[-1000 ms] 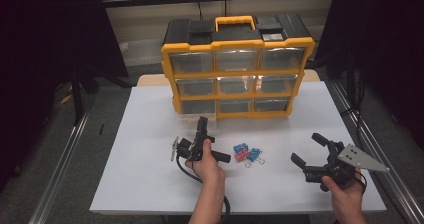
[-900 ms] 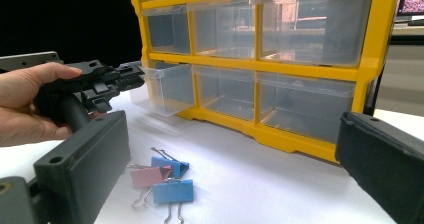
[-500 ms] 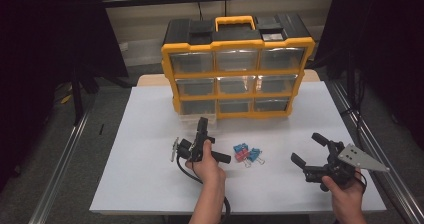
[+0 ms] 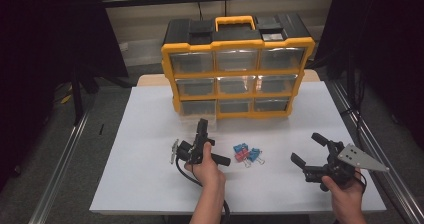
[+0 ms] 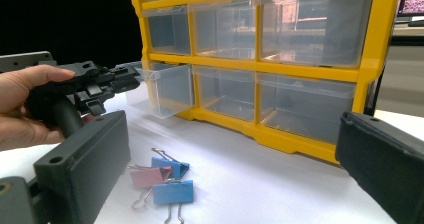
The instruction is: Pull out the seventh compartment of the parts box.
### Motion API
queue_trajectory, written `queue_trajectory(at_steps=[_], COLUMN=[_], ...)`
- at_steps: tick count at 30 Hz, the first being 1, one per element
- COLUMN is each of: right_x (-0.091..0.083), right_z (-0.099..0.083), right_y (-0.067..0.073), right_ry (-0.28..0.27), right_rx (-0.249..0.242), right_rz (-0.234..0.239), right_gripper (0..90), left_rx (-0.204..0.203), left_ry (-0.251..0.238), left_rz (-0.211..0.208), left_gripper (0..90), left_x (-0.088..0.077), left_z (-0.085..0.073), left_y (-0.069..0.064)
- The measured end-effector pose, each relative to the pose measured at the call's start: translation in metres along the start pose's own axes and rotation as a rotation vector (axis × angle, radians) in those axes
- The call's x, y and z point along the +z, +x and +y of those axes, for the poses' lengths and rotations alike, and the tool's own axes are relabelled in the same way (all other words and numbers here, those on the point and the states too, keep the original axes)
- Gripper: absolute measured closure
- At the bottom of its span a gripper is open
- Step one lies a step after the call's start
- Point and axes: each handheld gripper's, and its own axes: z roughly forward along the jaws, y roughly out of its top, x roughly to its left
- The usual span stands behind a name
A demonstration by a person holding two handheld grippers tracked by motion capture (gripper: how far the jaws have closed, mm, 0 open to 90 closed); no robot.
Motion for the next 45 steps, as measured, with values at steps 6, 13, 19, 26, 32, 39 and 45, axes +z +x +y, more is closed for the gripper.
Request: queue_trajectory(at_steps=[6, 13, 19, 26, 32, 39, 45], right_x=[0.0, 0.001, 0.0, 0.001, 0.001, 0.001, 0.001], right_z=[0.0, 0.0, 0.0, 0.0, 0.0, 0.0, 0.0], right_y=[0.0, 0.0, 0.0, 0.001, 0.001, 0.001, 0.001], right_ry=[-0.001, -0.002, -0.003, 0.002, 0.002, 0.002, 0.003], right_rx=[-0.003, -0.003, 0.001, -0.004, -0.005, -0.005, -0.006], right_rz=[0.01, 0.01, 0.007, 0.008, 0.009, 0.008, 0.009], right_gripper=[1.0, 1.0, 1.0, 1.0, 1.0, 1.0, 1.0], left_rx=[0.059, 0.014, 0.077, 0.113, 0.182, 0.245, 0.327], left_ry=[0.034, 0.0, 0.024, 0.022, 0.04, 0.057, 0.102], left_rz=[0.0, 0.001, -0.001, 0.0, 0.011, 0.002, -0.014], left_gripper=[76.2, 75.8, 75.8, 73.6, 64.1, 50.4, 41.3], left_x=[-0.004, -0.005, -0.009, -0.011, -0.012, -0.012, -0.013], left_z=[0.0, -0.003, -0.003, -0.002, -0.001, 0.002, 0.003], left_y=[0.002, -0.003, 0.0, 0.001, 0.005, 0.002, 0.005])
